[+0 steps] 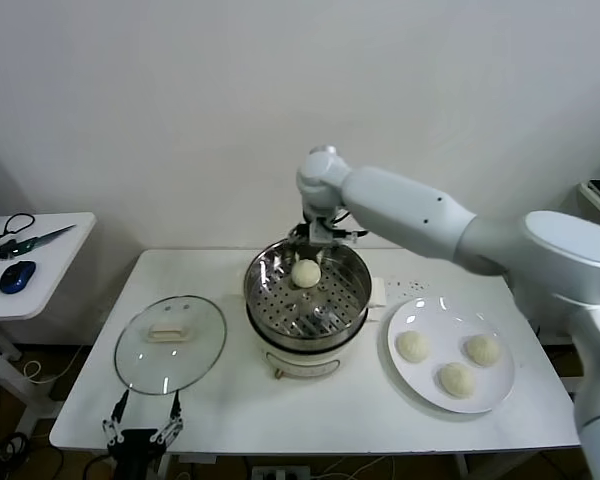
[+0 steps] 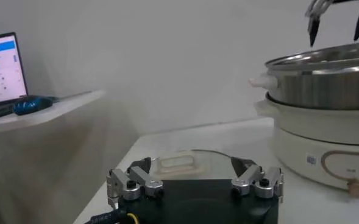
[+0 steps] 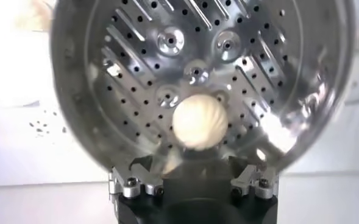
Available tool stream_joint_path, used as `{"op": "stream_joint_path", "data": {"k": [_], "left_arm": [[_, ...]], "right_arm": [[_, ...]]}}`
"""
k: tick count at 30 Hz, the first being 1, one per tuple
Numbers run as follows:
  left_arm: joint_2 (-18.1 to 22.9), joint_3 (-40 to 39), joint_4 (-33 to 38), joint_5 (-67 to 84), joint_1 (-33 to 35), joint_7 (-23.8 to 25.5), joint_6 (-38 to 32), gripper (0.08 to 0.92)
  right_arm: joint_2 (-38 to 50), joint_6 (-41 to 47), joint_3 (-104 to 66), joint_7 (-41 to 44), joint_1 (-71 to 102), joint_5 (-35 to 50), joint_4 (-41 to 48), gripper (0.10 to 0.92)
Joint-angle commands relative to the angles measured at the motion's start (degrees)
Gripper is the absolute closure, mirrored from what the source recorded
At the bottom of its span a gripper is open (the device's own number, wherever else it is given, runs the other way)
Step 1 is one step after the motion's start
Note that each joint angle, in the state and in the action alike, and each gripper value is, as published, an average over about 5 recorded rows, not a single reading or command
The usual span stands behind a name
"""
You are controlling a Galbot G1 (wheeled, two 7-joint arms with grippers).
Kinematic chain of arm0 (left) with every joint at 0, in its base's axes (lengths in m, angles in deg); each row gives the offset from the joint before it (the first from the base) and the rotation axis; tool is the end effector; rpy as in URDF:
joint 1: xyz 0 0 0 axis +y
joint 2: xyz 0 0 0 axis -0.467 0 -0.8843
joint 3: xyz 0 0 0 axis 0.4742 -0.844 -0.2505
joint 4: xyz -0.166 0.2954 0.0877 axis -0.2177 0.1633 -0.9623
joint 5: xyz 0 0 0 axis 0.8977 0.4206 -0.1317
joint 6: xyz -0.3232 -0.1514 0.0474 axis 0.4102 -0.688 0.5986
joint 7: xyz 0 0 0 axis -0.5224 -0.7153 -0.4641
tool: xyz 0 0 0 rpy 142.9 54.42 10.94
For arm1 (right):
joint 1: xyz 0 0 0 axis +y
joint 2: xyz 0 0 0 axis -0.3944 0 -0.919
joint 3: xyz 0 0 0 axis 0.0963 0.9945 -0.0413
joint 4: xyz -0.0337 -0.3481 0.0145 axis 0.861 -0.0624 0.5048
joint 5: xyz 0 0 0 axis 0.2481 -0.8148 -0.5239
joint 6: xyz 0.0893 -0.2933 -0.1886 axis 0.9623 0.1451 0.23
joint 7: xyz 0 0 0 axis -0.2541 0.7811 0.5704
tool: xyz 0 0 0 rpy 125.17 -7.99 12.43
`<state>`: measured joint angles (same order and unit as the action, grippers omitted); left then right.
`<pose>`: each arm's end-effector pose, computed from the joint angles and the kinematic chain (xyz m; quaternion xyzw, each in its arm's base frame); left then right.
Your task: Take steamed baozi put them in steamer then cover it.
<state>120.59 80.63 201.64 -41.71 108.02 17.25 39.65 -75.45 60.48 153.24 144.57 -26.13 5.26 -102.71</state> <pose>0.0895 0.0522 -0.3531 0.0577 -0.9887 -0.0840 0.1097 0.5954 0.1137 -0.0242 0.5763 -0.1632 0.7997 0.0412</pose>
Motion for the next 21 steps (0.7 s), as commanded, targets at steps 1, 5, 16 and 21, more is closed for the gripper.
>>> {"op": "stream_joint_path", "data": {"k": [1, 5, 16, 21], "left_arm": [[0.05, -0.15, 0.66, -0.07, 0.36, 0.07, -0.13, 0.177], [0.10, -0.18, 1.52, -0.09, 0.50, 0.10, -0.02, 0.177], [0.41, 0.03, 1.57, -0.37, 0.82, 0.12, -0.16, 0.177], [0.68, 0.05, 1.58, -0.61, 0.93, 0.13, 0.41, 0.177]], "right_arm": [[13.01, 23.03, 14.62, -5.51, -11.91, 31.70, -7.14, 0.203], [20.66, 34.23, 14.01, -0.30, -10.72, 37.75, -9.05, 0.203], [33.29, 40.56, 4.64, 1.32, 7.20, 38.53, -8.26, 0.203], [33.52, 40.26, -1.70, 1.34, 16.46, 33.34, -6.71, 0.203]]}}
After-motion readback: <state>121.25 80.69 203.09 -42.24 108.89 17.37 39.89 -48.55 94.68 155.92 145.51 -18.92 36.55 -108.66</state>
